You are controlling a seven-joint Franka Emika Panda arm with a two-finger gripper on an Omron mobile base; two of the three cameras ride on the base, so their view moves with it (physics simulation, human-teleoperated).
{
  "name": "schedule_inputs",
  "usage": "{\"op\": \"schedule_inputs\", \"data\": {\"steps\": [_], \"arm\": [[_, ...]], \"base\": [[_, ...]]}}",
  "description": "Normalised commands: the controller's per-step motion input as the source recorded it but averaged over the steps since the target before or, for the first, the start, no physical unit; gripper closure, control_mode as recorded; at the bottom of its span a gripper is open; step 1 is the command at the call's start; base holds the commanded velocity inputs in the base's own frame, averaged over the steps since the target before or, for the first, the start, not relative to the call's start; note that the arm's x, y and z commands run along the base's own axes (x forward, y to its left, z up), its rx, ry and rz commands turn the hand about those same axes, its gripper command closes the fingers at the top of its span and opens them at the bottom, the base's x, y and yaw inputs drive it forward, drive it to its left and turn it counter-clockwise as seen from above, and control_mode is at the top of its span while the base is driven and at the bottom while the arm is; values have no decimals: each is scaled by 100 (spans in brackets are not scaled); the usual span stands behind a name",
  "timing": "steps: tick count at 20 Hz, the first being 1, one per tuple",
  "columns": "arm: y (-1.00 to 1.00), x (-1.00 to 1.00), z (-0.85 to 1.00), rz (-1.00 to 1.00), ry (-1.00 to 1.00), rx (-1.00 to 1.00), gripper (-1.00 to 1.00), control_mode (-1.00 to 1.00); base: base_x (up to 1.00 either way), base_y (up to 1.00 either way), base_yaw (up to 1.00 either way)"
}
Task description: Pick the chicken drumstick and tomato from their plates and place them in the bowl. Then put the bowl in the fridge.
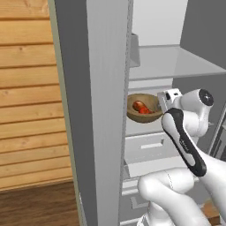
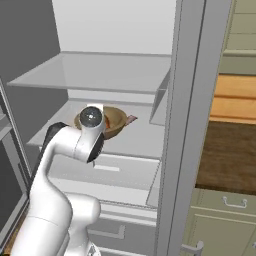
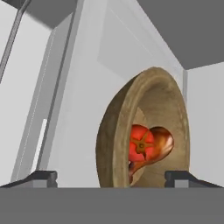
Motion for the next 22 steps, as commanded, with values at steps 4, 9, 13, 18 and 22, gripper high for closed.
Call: {"op": "schedule_inputs", "data": {"steps": [4, 9, 13, 18, 22], "arm": [[12, -100, 46, -4, 0, 0, -100, -100], [6, -100, 14, -12, 0, 0, -100, -100], [0, -100, 1, -10, 0, 1, -100, -100], [-1, -100, 0, -7, -8, 1, -100, -100], [0, -100, -7, -4, -8, 3, -100, -100]], "base": [[0, 0, 0], [0, 0, 0], [0, 0, 0], [0, 0, 0], [0, 0, 0]]}}
